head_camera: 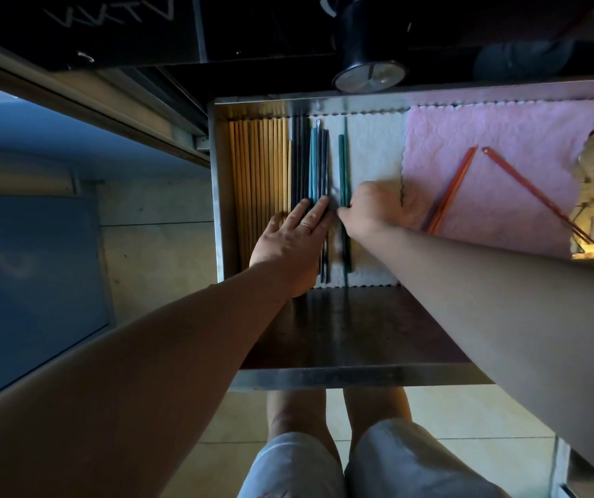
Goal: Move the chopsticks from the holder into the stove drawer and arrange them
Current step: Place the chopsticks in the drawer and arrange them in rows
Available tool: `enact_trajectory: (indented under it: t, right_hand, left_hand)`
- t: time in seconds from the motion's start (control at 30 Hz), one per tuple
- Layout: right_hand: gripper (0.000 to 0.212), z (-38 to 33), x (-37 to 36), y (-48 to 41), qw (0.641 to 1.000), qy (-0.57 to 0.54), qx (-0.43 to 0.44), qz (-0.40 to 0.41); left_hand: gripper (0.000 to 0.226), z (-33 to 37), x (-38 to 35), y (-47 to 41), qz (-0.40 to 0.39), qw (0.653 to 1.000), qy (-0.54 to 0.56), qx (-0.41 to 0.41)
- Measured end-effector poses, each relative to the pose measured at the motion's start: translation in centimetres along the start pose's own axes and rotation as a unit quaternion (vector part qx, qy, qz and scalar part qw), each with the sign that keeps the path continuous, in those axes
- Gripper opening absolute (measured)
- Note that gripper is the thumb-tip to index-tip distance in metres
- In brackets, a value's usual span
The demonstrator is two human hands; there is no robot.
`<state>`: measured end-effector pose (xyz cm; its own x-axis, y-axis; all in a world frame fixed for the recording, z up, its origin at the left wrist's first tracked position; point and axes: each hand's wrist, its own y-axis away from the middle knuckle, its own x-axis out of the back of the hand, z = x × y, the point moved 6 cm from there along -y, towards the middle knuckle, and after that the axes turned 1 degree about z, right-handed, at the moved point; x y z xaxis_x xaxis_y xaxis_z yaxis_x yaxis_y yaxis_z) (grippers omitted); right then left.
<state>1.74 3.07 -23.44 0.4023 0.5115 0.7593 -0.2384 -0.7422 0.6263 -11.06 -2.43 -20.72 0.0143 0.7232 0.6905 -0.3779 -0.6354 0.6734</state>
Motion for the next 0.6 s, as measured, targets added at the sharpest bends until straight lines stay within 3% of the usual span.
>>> enact_trajectory:
  t: [0.23, 0.4, 0.6]
  right_hand:
    - [0.022, -0.2, -0.8, -0.2, 0.992, -0.113, -0.021, -0.044]
    - [0.017, 0.6, 0.3, 0.4, 0.995, -0.094, -0.015, 0.005]
    - [0.018, 0.0, 0.2, 0.9, 0.991, -0.132, 0.001, -0.023]
  left_hand:
    - [0.089, -0.4, -0.4, 0.3, -0.003, 1.0, 0.001, 0.002]
    - [0.087, -0.6, -0.3, 0.6, 0.001, 1.0, -0.007, 0.014]
    - [0.086, -0.6, -0.2, 0.6, -0.018, 0.999, 0.011, 0.031]
